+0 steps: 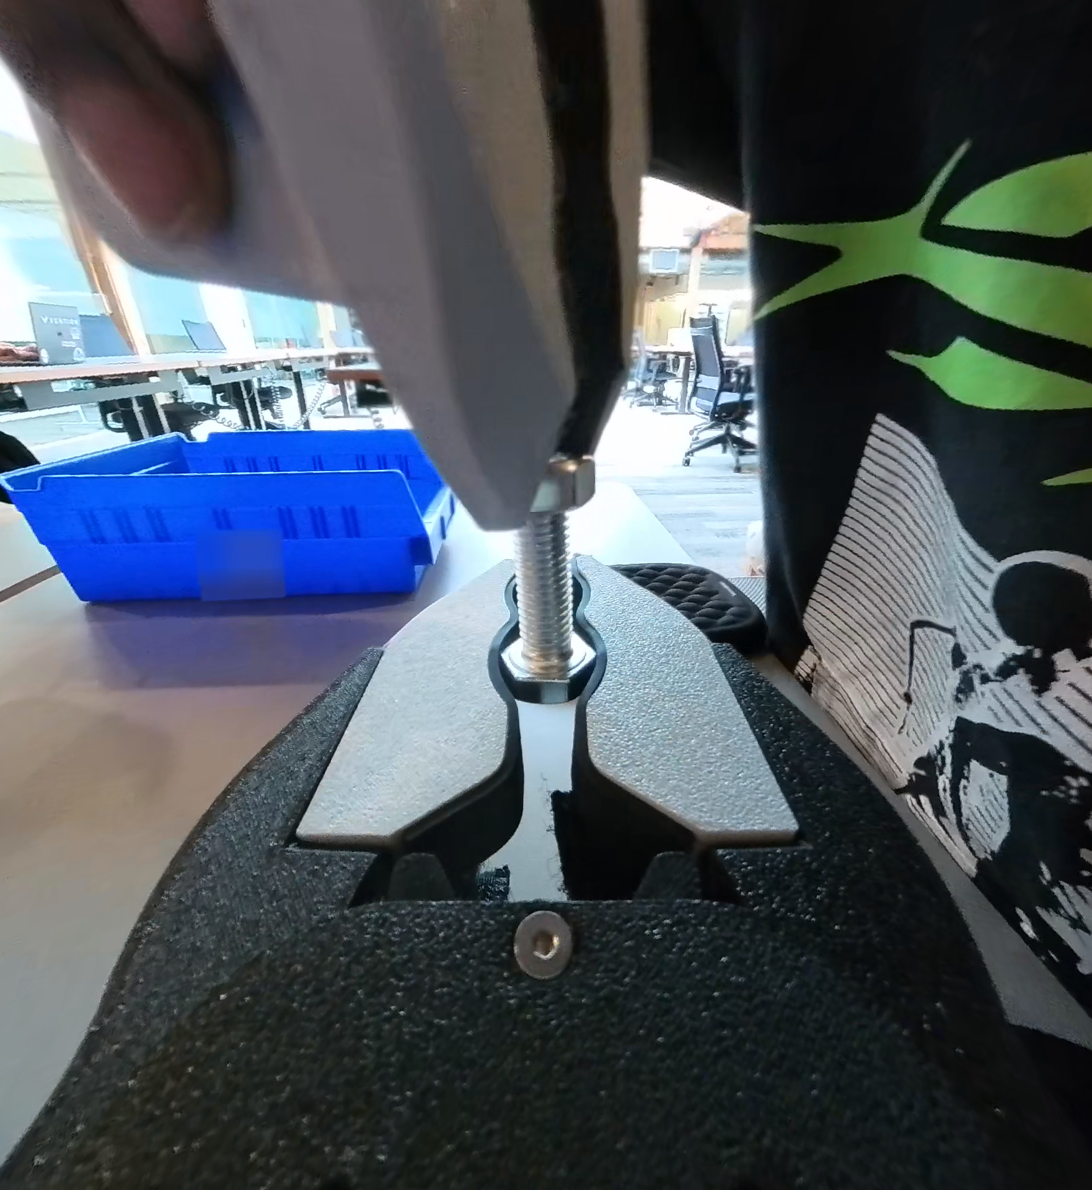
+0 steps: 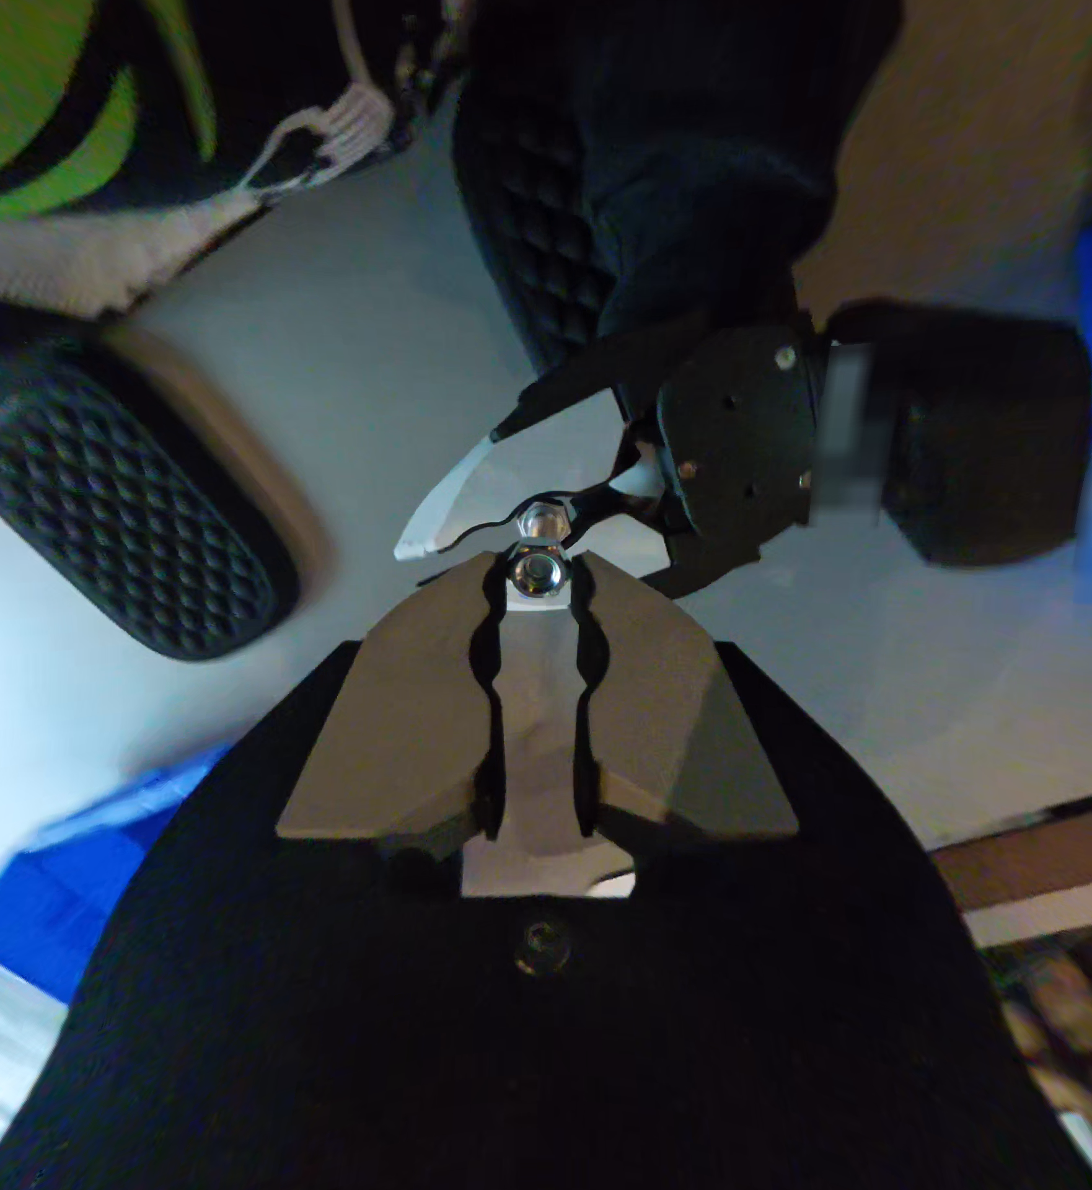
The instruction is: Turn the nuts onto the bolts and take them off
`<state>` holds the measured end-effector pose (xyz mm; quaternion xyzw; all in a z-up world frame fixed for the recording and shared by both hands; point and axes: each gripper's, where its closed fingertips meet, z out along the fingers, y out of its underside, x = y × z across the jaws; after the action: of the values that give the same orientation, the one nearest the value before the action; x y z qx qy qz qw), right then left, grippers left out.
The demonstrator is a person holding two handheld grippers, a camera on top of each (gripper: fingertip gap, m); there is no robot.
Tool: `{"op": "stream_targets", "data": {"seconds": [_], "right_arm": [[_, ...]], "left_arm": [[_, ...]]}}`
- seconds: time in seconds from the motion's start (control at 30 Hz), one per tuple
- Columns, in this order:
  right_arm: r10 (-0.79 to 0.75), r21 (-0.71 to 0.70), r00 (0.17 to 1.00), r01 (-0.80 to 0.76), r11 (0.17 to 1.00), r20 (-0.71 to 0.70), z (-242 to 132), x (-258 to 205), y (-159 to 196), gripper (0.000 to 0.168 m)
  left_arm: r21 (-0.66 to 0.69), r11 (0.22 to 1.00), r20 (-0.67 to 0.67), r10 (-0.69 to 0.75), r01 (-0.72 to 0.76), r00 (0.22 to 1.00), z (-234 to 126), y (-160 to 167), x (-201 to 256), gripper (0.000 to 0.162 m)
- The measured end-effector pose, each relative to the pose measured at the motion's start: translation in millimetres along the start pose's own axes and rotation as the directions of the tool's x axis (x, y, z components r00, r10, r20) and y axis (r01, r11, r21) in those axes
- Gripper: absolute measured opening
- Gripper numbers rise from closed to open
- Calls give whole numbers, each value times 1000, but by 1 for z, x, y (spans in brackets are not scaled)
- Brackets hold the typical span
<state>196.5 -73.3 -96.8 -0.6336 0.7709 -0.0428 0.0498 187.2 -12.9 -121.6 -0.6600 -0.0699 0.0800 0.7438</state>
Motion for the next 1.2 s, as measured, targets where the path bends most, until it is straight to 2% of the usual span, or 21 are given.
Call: {"op": "stream_targets", "data": {"seconds": [0.1, 0.2, 0.27, 0.33, 0.53, 0.57, 0.63, 0.7, 0.77, 0.8, 0.87, 0.93, 1.07, 1.2], "right_arm": [[304, -9, 952, -304, 953, -25, 0, -1, 1, 19], [578, -12, 815, -578, 816, -34, 0, -1, 2, 19], [690, -10, 723, -690, 723, -36, 0, -2, 2, 19], [726, -13, 686, -727, 686, -52, 0, -3, 1, 18], [722, -24, 689, -725, 689, -59, -1, -1, -1, 19], [712, -25, 699, -714, 699, -60, -2, 0, -1, 23], [649, -33, 759, -651, 758, -46, -3, -3, -2, 40], [509, -30, 860, -510, 859, -47, -8, -2, -2, 47], [245, -25, 966, -247, 969, -81, -14, 2, -1, 56], [82, -19, 993, -84, 996, -91, -17, 3, -2, 54], [-202, 15, 975, 204, 979, -94, -21, 1, -8, 48], [-337, 24, 939, 339, 940, -65, -19, 1, -8, 43], [-425, 34, 903, 424, 905, 56, -9, -6, -9, 41], [-460, 18, 886, 460, 888, 61, -3, -3, -6, 33]], "left_arm": [[-4, 1000, 10, 2, -2, 1000, 0, 1, -1, 11], [0, 1000, 18, -1, 1, 1000, 0, 0, -2, 11], [-1, 1000, 21, 1, -1, 1000, 0, 0, -2, 11], [-7, 1000, 20, 8, -7, 1000, 0, 1, -1, 11], [8, 1000, 16, 8, -8, 1000, -1, -1, -1, 11], [12, 1000, 15, 8, -8, 1000, -1, -2, -1, 11], [25, 1000, 9, -1, 1, 1000, -3, -4, -1, 11], [31, 1000, -4, -2, 2, 1000, -3, -5, 1, 11], [31, 1000, -17, -2, 2, 1000, -3, -5, 2, 11], [31, 1000, -23, -3, 4, 1000, -3, -5, 3, 11], [26, 1000, -34, -2, 3, 999, -2, -4, 4, 12], [14, 1000, -41, 1, 0, 999, -1, -2, 6, 12], [5, 1000, -48, -3, 3, 999, -1, -1, 6, 11], [22, 1000, -51, -14, 15, 999, -3, -3, 5, 11]]}}
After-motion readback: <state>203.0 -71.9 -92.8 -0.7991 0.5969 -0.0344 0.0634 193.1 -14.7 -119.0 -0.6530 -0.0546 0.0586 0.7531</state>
